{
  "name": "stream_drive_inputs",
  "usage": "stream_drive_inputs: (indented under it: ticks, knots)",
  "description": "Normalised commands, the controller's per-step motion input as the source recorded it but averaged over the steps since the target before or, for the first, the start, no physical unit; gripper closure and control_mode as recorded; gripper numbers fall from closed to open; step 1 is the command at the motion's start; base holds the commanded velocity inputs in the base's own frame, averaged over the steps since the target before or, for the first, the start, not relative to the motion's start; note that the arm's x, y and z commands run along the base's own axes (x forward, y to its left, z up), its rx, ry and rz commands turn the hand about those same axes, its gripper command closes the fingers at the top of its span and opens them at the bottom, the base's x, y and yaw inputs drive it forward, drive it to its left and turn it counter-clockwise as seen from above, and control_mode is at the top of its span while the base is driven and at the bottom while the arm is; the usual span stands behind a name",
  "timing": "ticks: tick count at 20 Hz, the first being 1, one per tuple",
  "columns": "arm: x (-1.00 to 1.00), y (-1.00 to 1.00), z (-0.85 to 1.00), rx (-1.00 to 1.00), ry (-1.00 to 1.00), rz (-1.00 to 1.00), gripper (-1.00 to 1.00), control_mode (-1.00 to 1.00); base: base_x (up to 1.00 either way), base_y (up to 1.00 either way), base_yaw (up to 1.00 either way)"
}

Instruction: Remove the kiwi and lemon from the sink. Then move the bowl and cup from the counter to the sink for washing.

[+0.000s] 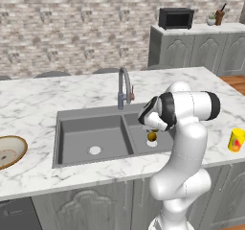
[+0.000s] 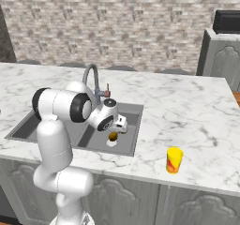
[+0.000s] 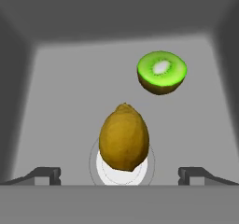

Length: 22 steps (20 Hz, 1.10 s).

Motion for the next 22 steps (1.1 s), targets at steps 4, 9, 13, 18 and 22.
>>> stream_drive_inputs:
  ticks: [4, 9, 13, 18, 22]
  knots:
    - [0.05, 0.00, -0.14, 0.00, 0.00, 0.00, -1.00, -1.00, 0.00, 0.00, 0.00]
    - [0.06, 0.00, -0.13, 0.00, 0.00, 0.00, -1.00, -1.00, 0.00, 0.00, 0.00]
    - [0.04, 0.00, -0.14, 0.00, 0.02, 0.00, -1.00, -1.00, 0.00, 0.00, 0.00]
    - [0.03, 0.00, -0.14, 0.00, 0.02, 0.00, -1.00, -1.00, 0.00, 0.00, 0.00]
    - [0.07, 0.00, -0.14, 0.00, 0.01, 0.00, -1.00, -1.00, 0.00, 0.00, 0.00]
